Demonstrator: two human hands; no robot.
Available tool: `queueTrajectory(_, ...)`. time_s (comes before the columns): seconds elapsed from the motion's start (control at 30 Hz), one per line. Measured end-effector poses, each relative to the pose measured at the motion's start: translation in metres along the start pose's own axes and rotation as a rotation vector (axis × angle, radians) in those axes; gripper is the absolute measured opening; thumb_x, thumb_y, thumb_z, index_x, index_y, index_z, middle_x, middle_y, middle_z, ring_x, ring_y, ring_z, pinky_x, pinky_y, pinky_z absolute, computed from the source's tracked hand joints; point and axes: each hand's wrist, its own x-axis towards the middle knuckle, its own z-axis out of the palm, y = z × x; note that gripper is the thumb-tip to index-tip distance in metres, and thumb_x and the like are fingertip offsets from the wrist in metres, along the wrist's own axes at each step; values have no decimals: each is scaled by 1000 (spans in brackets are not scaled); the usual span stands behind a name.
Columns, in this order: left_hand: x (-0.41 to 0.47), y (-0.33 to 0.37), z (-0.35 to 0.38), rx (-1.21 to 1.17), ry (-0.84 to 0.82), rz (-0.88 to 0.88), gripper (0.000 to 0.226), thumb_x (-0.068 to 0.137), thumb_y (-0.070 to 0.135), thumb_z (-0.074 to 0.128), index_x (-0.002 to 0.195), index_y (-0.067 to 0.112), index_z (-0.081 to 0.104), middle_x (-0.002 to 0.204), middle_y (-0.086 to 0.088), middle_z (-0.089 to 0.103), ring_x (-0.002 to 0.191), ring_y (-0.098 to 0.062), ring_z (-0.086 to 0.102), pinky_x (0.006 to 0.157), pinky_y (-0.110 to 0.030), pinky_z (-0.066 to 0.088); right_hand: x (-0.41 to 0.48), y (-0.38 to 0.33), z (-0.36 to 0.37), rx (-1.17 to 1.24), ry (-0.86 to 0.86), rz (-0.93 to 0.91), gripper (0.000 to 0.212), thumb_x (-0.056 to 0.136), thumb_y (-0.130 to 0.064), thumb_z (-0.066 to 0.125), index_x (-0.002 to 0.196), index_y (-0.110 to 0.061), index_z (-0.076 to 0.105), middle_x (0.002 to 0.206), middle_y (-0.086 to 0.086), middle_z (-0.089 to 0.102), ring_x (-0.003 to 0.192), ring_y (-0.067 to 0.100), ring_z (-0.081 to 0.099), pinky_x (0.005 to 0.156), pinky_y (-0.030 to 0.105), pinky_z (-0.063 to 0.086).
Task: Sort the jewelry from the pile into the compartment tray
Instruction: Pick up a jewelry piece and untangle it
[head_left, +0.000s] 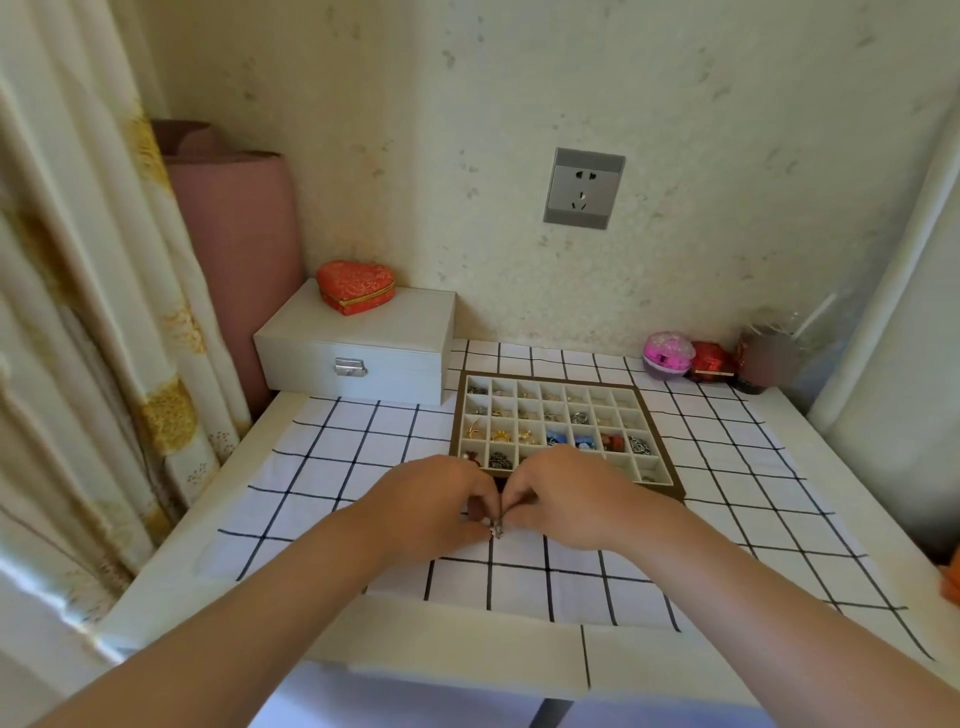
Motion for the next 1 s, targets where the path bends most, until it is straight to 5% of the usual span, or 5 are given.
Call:
queueTrajectory(0.2,3,-5,-4,-192,-6,-82,14,89,28,68,97,38,70,83,19,65,74,4,58,68,-15,45,-1,7,-11,296,22,63,12,94,-29,67,94,-28,79,93,-12,74,67,-2,64,70,21,52)
queueTrajectory(0.33,8,-7,-7,-428,72,-108,14,88,21,71,92,35,70,85,14,68,75,5,62,76,-19,53,-3,10,-19,504,61,130,11,92,-26,70,84,-25,78,91,-12,76,52,10,64,80,26,55)
queueTrajectory(0.5,10,-2,-10,-671,117,-95,14,86,21,75,97,29,72,92,3,75,89,-13,70,89,-35,57,-5,10,-25,706,42,217,11,91,-30,71,90,-23,79,89,-8,77,55,14,57,53,20,39)
queueTrajectory(0.67,11,8,-18,-858,233,-135,11,85,10,75,93,18,77,80,7,76,67,-3,67,60,-14,51,-4,10,-30,852,63,288,18,89,-33,74,97,-17,76,89,1,77,54,13,52,44,20,29)
queueTrajectory(1.0,34,12,-36,-1059,247,-381,16,82,16,78,99,17,76,72,-2,72,59,-8,61,46,-18,42,1,8,-34,423,536,-61,17,87,-20,76,96,-34,77,92,-20,70,61,-12,56,58,7,39)
